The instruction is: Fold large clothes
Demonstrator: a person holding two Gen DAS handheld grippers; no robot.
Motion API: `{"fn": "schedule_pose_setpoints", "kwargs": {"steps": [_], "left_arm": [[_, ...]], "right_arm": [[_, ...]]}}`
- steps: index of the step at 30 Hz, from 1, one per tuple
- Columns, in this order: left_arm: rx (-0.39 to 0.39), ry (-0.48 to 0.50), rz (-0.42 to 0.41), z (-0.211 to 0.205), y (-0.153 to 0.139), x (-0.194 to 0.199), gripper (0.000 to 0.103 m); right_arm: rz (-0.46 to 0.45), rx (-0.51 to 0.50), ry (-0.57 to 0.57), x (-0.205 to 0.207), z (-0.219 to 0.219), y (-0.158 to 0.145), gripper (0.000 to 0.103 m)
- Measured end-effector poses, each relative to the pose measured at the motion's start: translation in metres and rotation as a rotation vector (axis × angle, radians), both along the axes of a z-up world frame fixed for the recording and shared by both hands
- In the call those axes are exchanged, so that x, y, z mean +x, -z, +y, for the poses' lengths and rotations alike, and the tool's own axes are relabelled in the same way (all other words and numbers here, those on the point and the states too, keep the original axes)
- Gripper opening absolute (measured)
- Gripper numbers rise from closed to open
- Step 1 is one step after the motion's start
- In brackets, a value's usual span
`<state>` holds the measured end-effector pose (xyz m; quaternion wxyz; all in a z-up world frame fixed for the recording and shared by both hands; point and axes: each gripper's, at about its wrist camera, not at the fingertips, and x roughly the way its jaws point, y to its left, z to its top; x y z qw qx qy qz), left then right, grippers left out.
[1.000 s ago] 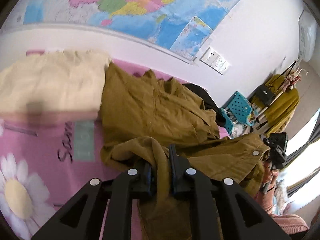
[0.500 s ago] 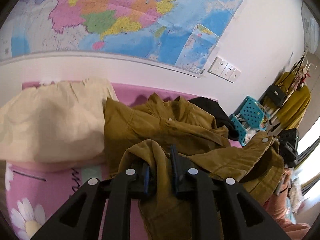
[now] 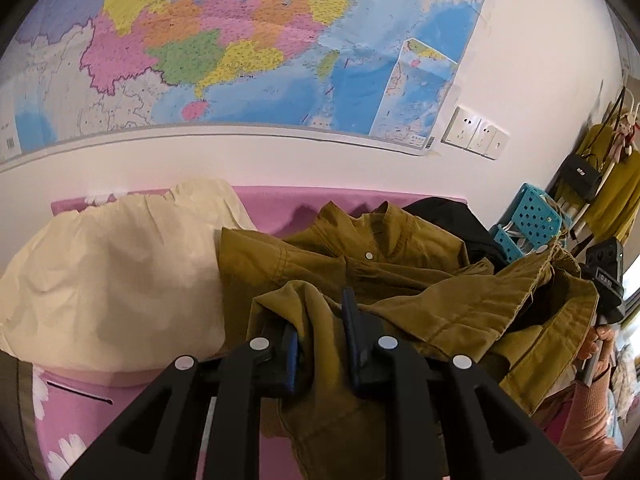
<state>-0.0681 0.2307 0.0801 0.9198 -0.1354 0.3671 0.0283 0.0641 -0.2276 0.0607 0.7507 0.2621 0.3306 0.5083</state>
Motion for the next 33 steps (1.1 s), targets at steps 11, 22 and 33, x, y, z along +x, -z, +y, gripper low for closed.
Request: {"fn": "schedule_pose_setpoints", "kwargs": {"steps": [11, 22, 33], "left_arm": [[0.023, 0.008, 0.011, 0.006, 0.001, 0.021, 0.018], [0.016, 0.007, 0.025, 0.016, 0.008, 0.038, 0.019], [0.006, -0.022, 0.069, 0.031, 0.022, 0.062, 0.02]], "right_arm": [[0.024, -0.023, 0.017, 0.017, 0.007, 0.003, 0.014], [0.04, -0.046, 0.033, 0.028, 0.015, 0.005, 0.015], [0.08, -0.071, 0.056, 0.048, 0.027, 0.011, 0.015]]}}
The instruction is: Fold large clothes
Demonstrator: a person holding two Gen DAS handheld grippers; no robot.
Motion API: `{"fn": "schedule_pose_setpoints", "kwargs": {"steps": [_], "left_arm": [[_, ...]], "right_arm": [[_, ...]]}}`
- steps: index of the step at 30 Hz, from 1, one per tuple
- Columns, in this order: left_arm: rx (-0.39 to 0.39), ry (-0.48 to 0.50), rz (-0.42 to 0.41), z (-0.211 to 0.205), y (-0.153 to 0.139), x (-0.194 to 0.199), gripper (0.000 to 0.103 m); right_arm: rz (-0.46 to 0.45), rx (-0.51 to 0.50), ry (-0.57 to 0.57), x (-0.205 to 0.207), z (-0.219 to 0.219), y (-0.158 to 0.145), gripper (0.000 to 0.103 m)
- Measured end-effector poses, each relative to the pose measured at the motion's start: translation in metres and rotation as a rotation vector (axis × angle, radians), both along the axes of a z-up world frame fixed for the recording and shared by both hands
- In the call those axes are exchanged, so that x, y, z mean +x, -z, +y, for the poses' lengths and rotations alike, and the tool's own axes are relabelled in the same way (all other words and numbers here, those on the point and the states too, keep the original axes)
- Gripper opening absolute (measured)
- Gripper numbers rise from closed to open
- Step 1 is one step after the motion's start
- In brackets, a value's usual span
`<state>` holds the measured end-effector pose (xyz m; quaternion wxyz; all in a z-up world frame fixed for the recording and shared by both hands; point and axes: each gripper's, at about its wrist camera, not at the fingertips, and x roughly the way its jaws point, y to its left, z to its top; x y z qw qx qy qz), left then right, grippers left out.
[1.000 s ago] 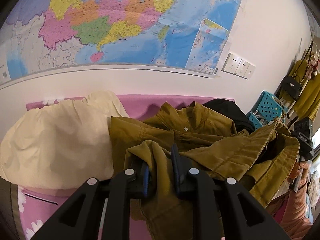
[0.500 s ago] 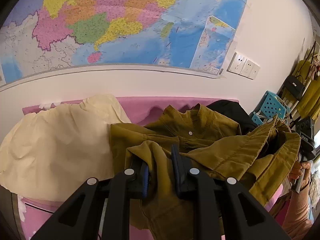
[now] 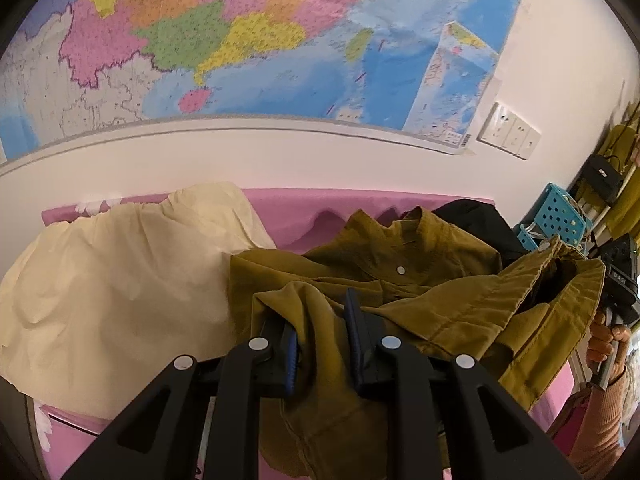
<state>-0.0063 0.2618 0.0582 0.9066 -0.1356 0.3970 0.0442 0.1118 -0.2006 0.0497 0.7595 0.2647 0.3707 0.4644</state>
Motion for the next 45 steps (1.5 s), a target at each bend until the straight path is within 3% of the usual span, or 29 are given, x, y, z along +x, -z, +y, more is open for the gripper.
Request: {"fn": "schedule_pose_setpoints", "kwargs": {"steps": [13, 18, 20, 22, 24, 26, 30, 35, 38, 40, 42, 44, 45], "left_arm": [[-0.044, -0.025, 0.104, 0.023, 0.028, 0.049, 0.021], [-0.105, -0.045, 0.134, 0.035, 0.044, 0.064, 0.021], [-0.121, -0.056, 0.145, 0.039, 0.05, 0.069, 0.022], [-0.13, -0.065, 0.157, 0.041, 0.056, 0.074, 0.022], [-0.135, -0.072, 0.165, 0.041, 0.06, 0.077, 0.022], [-0.139, -0.082, 0.176, 0.043, 0.065, 0.081, 0.022], [-0.142, -0.102, 0.211, 0.044, 0.076, 0.091, 0.023], [-0.137, -0.119, 0.23, 0.04, 0.078, 0.098, 0.023], [-0.162, -0.123, 0.214, 0.041, 0.074, 0.093, 0.026], [-0.177, -0.116, 0.2, 0.042, 0.069, 0.089, 0.033], [-0.183, -0.113, 0.17, 0.043, 0.059, 0.078, 0.042], [-0.14, -0.135, 0.123, 0.04, 0.044, 0.064, 0.06], [-0.1, -0.146, 0.073, 0.037, 0.031, 0.052, 0.062]], "right_arm": [[0.093, -0.044, 0.035, 0.038, 0.019, 0.018, 0.016], [0.128, -0.042, 0.047, 0.05, 0.026, 0.025, 0.018], [0.139, -0.028, 0.047, 0.053, 0.028, 0.027, 0.025], [0.132, -0.011, 0.044, 0.053, 0.027, 0.026, 0.04], [0.095, -0.013, 0.063, 0.048, 0.025, 0.021, 0.061], [0.046, 0.019, 0.114, 0.041, 0.015, 0.012, 0.076], [-0.117, -0.039, 0.074, 0.012, 0.021, -0.01, 0.075], [-0.366, -0.358, -0.06, -0.031, 0.098, -0.011, 0.075], [-0.449, -0.513, -0.101, -0.038, 0.145, 0.008, 0.073], [-0.467, -0.579, -0.114, -0.034, 0.164, 0.023, 0.058], [-0.452, -0.65, -0.126, -0.021, 0.184, 0.041, 0.019], [-0.419, -0.681, -0.12, -0.008, 0.192, 0.052, 0.01], [-0.418, -0.69, -0.112, -0.005, 0.194, 0.054, 0.008]]}}
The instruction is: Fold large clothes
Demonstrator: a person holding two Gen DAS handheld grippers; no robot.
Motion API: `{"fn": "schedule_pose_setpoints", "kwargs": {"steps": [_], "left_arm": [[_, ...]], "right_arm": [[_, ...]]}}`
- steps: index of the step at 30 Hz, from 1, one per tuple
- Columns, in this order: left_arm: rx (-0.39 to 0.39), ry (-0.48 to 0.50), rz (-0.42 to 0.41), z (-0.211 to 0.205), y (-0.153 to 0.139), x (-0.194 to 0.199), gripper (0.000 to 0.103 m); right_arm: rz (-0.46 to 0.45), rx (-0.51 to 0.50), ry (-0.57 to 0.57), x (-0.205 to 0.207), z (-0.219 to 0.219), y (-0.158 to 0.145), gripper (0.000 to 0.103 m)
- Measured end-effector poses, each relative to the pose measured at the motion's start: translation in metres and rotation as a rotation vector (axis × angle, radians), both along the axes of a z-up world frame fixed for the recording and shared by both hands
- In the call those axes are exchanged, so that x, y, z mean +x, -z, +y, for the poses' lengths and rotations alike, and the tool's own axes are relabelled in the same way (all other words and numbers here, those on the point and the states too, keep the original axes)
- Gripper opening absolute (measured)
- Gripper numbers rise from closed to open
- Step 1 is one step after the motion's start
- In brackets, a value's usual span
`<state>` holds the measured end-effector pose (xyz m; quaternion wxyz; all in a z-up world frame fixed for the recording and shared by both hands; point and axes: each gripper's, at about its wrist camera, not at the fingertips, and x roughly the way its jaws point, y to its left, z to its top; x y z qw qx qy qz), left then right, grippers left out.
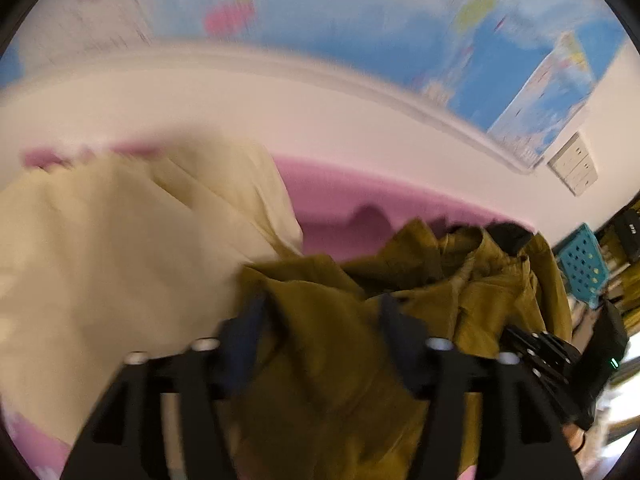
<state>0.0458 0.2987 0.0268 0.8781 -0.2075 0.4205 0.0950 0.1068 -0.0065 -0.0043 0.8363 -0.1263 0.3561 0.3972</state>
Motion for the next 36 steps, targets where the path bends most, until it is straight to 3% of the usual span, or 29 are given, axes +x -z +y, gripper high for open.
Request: {"fn": "schedule_pose_setpoints", "kwargs": {"steps": [4, 6, 8, 11, 14, 16, 18, 21, 24, 29, 34, 35, 36], "left_arm": [[0.066, 0.08, -0.145, -0.014, -0.034, -0.038, 0.063], [0.113, 0.149, -0.162, -0.028, -0.035, -0.045, 0.065], [0.148, 0.223, -0.125, -0.046, -0.021, -0.039, 0.065], [0.139, 0.268, -0.03, -0.06, 0.016, -0.021, 0.065], [0.175, 0.257, 0.038, -0.067, 0.048, -0.005, 0.064], [0.22, 0.25, 0.035, -0.072, 0.056, -0.003, 0.064], [0.236, 0.249, -0.001, -0.075, 0.049, -0.012, 0.064], [0.257, 0.228, -0.096, -0.072, 0.032, -0.041, 0.069], [0.309, 0.166, -0.157, -0.063, 0.023, -0.077, 0.078], [0.296, 0.129, -0.124, -0.048, 0.037, -0.111, 0.08], [0.224, 0.19, -0.102, -0.056, 0.066, -0.115, 0.084], [0.227, 0.193, -0.1, -0.059, 0.071, -0.111, 0.084], [0.236, 0.186, -0.095, -0.062, 0.076, -0.105, 0.083]], "right_arm": [[-0.032, 0.059, 0.039, 0.011, -0.001, -0.013, 0.002], [-0.063, 0.07, 0.047, 0.014, 0.004, -0.022, 0.002], [-0.073, 0.034, 0.048, 0.02, 0.016, -0.019, 0.002], [-0.056, -0.037, 0.058, 0.029, 0.028, -0.003, 0.002], [0.032, -0.032, 0.069, 0.04, 0.021, 0.006, 0.005], [0.034, 0.024, 0.047, 0.034, 0.003, -0.007, 0.02], [0.002, 0.093, 0.027, 0.018, -0.028, -0.026, 0.05], [-0.063, 0.18, 0.009, -0.011, -0.084, -0.048, 0.054], [-0.101, 0.225, 0.095, -0.032, -0.149, -0.051, 0.058], [-0.046, 0.229, 0.242, -0.05, -0.222, -0.018, 0.064], [0.023, 0.187, 0.268, -0.046, -0.226, 0.021, 0.066], [0.053, 0.203, 0.26, -0.04, -0.225, 0.029, 0.063], [0.081, 0.231, 0.245, -0.036, -0.223, 0.032, 0.049]]}}
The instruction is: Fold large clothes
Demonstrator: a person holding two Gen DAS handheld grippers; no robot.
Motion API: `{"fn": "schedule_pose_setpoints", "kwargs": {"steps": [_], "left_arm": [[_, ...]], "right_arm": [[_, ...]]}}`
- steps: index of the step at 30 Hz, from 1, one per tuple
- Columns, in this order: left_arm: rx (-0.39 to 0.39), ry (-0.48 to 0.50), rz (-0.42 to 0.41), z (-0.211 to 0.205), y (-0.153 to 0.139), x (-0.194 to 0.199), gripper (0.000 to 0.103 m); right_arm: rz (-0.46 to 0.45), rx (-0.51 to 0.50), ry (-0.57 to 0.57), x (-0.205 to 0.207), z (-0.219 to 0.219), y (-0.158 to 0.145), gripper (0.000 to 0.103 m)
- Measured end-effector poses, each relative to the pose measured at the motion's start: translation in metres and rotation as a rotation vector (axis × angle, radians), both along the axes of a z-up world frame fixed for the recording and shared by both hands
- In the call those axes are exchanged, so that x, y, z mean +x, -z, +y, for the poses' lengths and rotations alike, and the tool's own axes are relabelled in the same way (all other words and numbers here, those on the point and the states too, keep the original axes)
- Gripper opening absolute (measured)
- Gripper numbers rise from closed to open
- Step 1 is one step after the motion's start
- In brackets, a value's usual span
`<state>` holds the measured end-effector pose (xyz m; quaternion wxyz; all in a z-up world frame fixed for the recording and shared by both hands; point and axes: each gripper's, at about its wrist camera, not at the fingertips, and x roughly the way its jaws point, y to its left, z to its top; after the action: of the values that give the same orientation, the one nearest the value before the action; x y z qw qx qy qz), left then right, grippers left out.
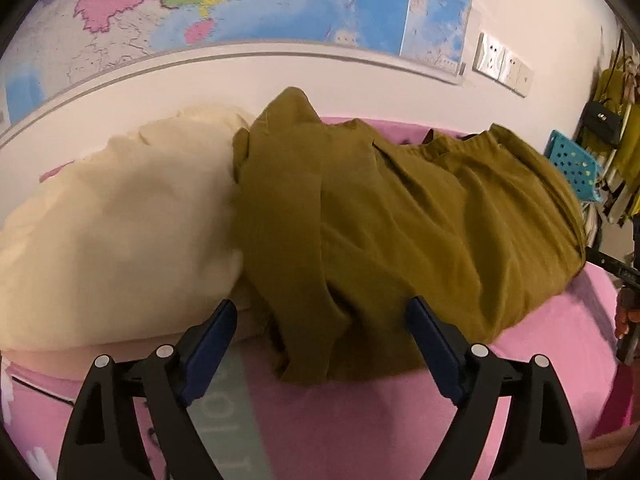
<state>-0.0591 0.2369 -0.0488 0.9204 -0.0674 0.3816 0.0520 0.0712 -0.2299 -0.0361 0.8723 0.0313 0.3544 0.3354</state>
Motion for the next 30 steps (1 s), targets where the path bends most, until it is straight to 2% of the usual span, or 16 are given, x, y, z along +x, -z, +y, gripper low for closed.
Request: {"fn": "schedule_pose_setpoints", "kwargs": {"steps": [1, 2, 3, 4, 5, 6, 9, 11, 14, 17, 19, 21, 22, 26, 28, 30], "left_arm": [[-0.012, 0.003, 0.006, -0.001, 0.004, 0.006, 0.076], [-0.052, 0.006, 0.017, 0.0, 0.01, 0.012, 0.063], [-0.06, -0.011, 0.018, 0.0, 0.012, 0.012, 0.052], [-0.072, -0.026, 0.018, 0.0, 0.01, 0.012, 0.045], [-0.081, -0.033, 0.013, 0.0, 0.006, 0.009, 0.032], [-0.143, -0.041, 0.0, 0.008, -0.003, 0.004, 0.025], [-0.291, -0.037, -0.035, 0.025, -0.023, -0.012, 0.02], [-0.357, -0.023, -0.032, 0.028, -0.035, -0.027, 0.02], [-0.394, 0.017, 0.003, 0.019, -0.035, -0.047, 0.02], [-0.375, 0.02, 0.116, 0.009, -0.009, -0.054, 0.022], [-0.352, 0.005, 0.185, 0.006, 0.014, -0.05, 0.029], [-0.314, -0.019, 0.179, 0.005, 0.013, -0.049, 0.046], [-0.289, -0.027, 0.168, 0.003, 0.008, -0.049, 0.046], [-0.067, -0.033, 0.072, -0.019, -0.026, -0.06, 0.058], [0.006, -0.034, -0.002, -0.026, -0.046, -0.064, 0.059], [-0.002, 0.016, -0.05, -0.031, -0.06, -0.062, 0.063]], "right_arm": [[0.028, 0.039, -0.024, 0.006, 0.0, 0.003, 0.043], [0.031, 0.058, -0.043, 0.008, 0.001, 0.002, 0.029], [0.019, 0.072, -0.05, 0.007, 0.001, -0.003, 0.022], [0.011, 0.088, -0.055, 0.006, -0.001, -0.007, 0.017], [0.002, 0.135, -0.061, 0.004, -0.009, -0.018, 0.013], [-0.008, 0.167, -0.061, 0.0, -0.019, -0.027, 0.01], [-0.092, 0.234, -0.06, -0.02, -0.05, -0.067, 0.003], [-0.152, 0.241, -0.069, -0.037, -0.07, -0.086, 0.003], [-0.132, 0.21, -0.062, -0.046, -0.086, -0.082, 0.003], [-0.003, 0.119, -0.013, -0.037, -0.09, -0.043, 0.003], [0.074, -0.007, 0.014, -0.027, -0.081, -0.009, 0.004], [0.108, -0.054, 0.069, -0.019, -0.077, 0.006, 0.015], [0.092, -0.057, 0.081, -0.02, -0.076, 0.004, 0.017], [-0.064, -0.068, 0.139, -0.031, -0.071, -0.034, 0.038], [-0.12, -0.045, 0.096, -0.036, -0.059, -0.05, 0.042], [-0.147, -0.035, 0.009, -0.037, -0.03, -0.058, 0.047]]}}
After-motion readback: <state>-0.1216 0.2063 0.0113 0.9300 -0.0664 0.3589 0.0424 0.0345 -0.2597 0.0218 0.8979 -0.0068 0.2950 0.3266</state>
